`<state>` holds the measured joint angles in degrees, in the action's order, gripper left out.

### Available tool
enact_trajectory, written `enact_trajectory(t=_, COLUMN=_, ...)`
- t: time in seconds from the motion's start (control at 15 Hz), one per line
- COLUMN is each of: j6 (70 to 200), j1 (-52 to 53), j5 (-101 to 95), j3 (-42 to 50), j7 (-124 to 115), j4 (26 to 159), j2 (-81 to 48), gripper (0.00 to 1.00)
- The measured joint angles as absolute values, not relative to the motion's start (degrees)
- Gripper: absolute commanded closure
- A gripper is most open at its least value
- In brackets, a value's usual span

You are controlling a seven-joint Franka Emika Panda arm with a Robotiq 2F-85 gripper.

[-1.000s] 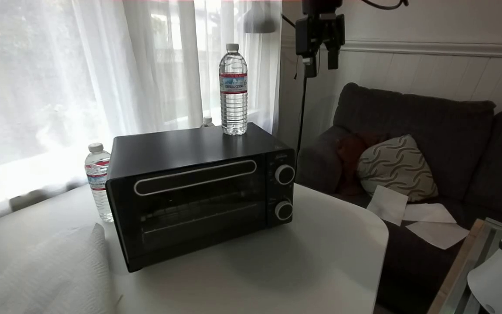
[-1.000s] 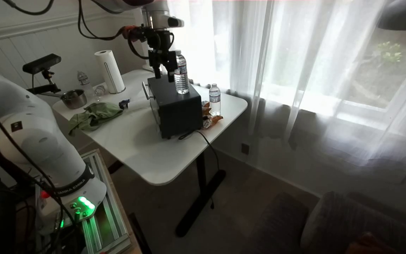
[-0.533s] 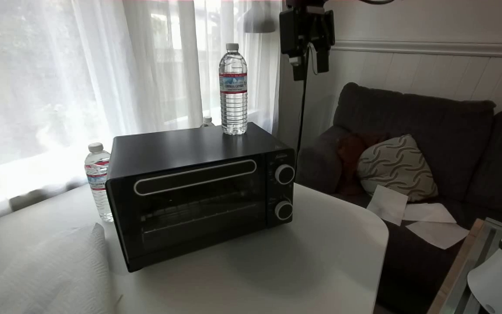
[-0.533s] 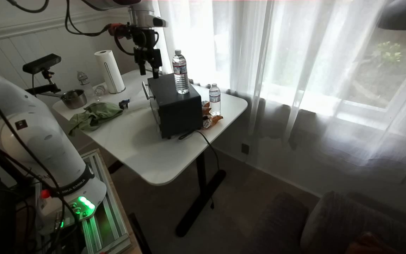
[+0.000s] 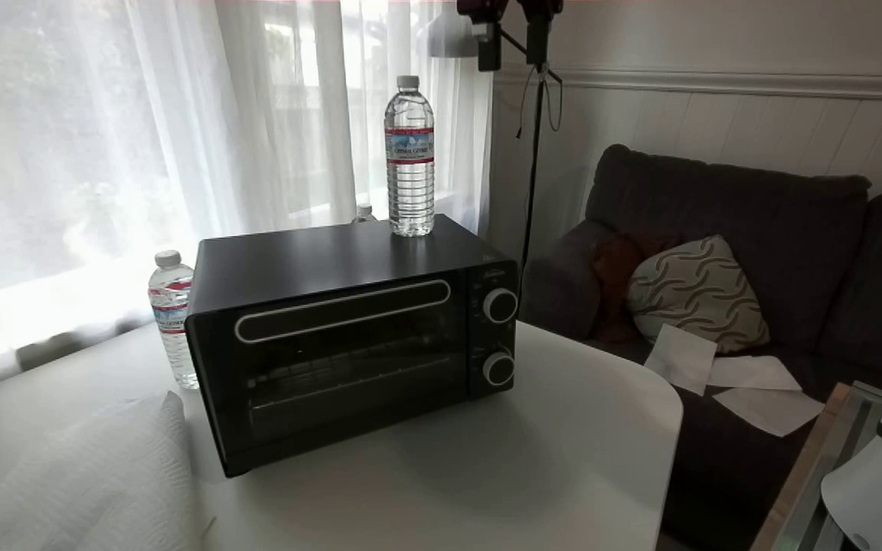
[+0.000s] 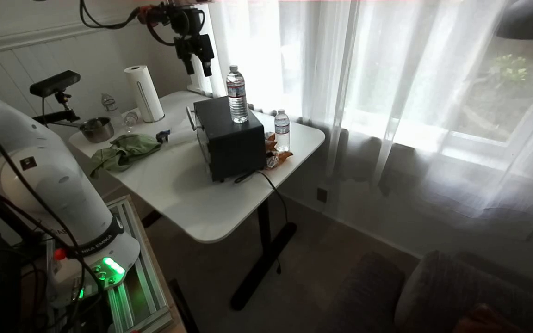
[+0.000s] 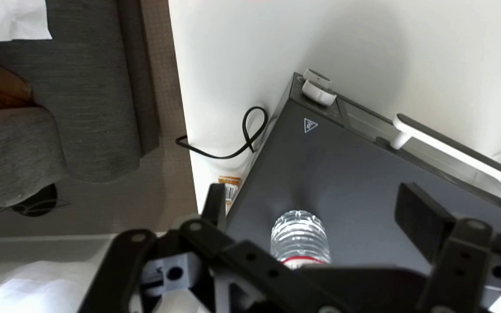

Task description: Put the bottle of water on the table

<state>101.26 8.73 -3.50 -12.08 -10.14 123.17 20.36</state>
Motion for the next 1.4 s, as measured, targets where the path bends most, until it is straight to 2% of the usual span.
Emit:
enact_trajectory(t=0.67, j6=108.26, j1=8.40, j5=-3.81, j3=-11.94, j7=-10.00, j4=116.37, j2=13.28, gripper=0.00)
enact_trajectory(t=0.8, j6=108.87, j1=8.38, j5=-3.81, j3=-11.78, j7=-10.00, j4=114.98, j2=11.38, gripper=0.11)
enact_trajectory(t=0.87, j6=109.07, j1=8.37, j5=-3.81, j3=-11.72, j7=-10.00, j4=114.33, j2=10.52, gripper=0.22)
enact_trajectory(t=0.93, j6=109.10, j1=8.37, j5=-3.81, j3=-11.66, j7=-10.00, j4=113.68, j2=9.78, gripper=0.19)
enact_trajectory(t=1.0, j6=109.10, j1=8.37, j5=-3.81, j3=-11.58, j7=-10.00, j4=113.13, j2=9.07, gripper=0.21)
enact_trajectory(t=1.07, j6=109.10, j1=8.37, j5=-3.81, j3=-11.52, j7=-10.00, j4=112.60, j2=8.49, gripper=0.27)
enact_trajectory(t=1.27, j6=109.15, j1=8.37, j5=-4.06, j3=-11.29, j7=-10.00, j4=111.25, j2=7.02, gripper=0.24)
enact_trajectory(t=1.4, j6=109.20, j1=8.36, j5=-4.24, j3=-11.13, j7=-10.00, j4=110.47, j2=6.11, gripper=0.28)
